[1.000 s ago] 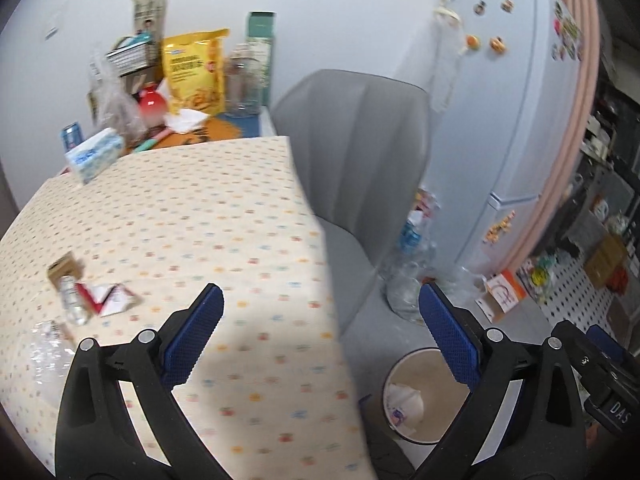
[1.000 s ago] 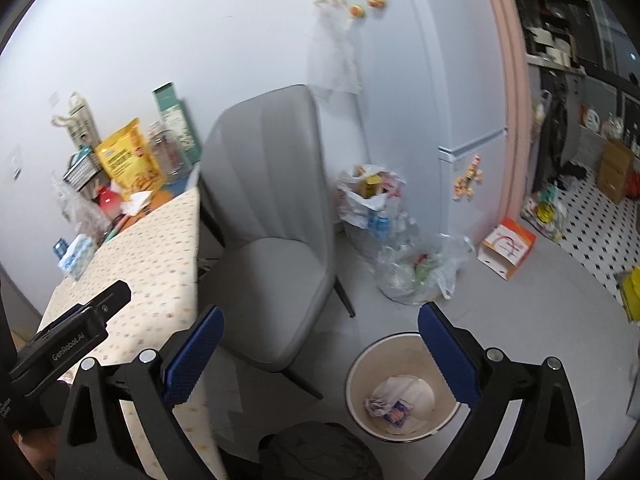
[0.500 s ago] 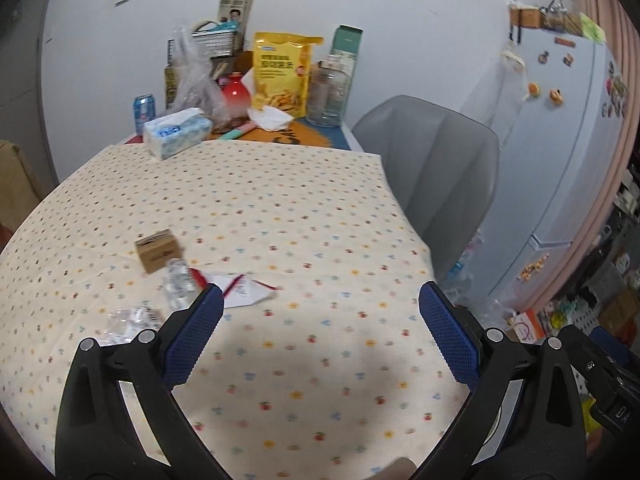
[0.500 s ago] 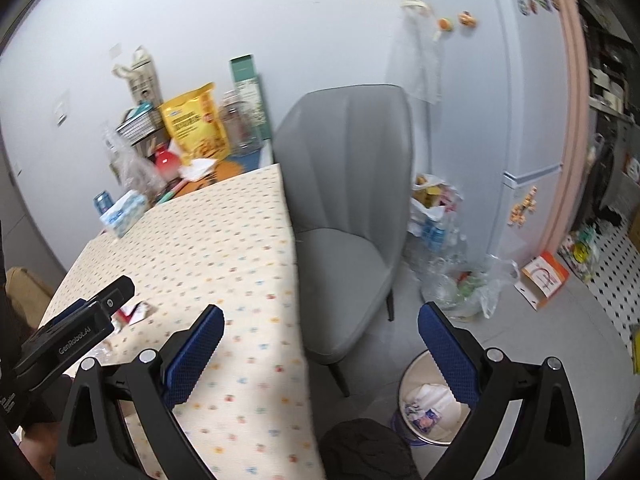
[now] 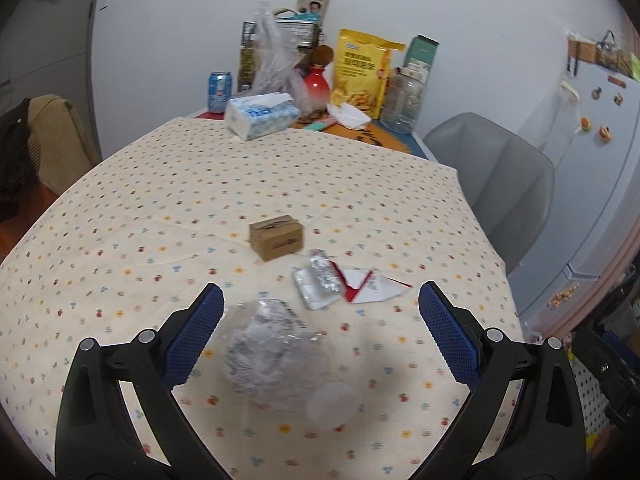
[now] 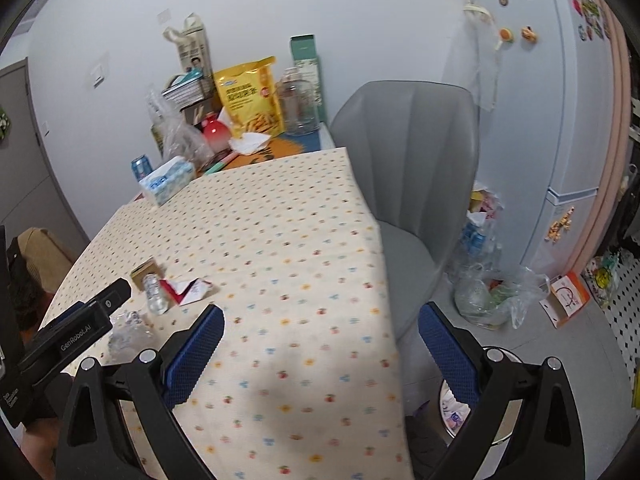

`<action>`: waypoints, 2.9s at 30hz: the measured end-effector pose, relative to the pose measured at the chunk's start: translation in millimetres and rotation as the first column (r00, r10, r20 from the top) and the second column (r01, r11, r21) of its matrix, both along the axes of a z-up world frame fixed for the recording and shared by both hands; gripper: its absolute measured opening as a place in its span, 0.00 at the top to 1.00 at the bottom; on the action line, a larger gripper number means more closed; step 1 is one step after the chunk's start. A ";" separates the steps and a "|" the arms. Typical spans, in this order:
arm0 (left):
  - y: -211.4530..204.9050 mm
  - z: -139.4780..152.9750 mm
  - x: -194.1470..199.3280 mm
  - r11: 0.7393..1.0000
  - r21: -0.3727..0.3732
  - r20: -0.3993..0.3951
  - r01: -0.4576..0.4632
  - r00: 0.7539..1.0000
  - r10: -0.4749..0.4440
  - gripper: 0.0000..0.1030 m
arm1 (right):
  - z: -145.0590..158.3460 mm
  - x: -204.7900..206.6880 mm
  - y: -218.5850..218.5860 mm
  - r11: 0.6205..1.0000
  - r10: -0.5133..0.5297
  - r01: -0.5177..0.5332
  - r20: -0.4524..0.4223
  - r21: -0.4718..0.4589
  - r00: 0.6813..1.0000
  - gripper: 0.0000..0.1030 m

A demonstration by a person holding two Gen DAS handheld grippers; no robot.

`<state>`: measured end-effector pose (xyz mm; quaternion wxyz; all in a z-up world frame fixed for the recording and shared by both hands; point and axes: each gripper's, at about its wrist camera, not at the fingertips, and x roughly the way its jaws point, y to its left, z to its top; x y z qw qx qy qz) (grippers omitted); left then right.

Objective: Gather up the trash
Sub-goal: 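Move both open tools back over the table trash, then grasp a small white strip with the left tool while the right tool grasps the red-and-white carton piece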

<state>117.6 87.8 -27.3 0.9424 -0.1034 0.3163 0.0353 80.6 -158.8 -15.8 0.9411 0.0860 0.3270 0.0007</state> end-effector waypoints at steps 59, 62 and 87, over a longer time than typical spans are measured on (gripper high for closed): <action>97.8 -36.8 55.8 0.987 -0.079 -0.131 -0.138 0.983 0.127 0.95 | -26.2 89.0 127.8 0.968 0.232 -0.241 -0.133 -0.063 0.964 0.14; 100.2 -40.2 58.6 0.987 -0.080 -0.135 -0.141 0.982 0.129 0.95 | -31.4 95.5 136.2 0.964 0.241 -0.254 -0.152 -0.076 0.959 0.11; 105.3 -58.2 74.9 0.984 -0.062 -0.160 -0.164 0.975 0.153 0.94 | -71.9 140.3 166.2 0.953 0.272 -0.299 -0.285 -0.053 0.919 0.57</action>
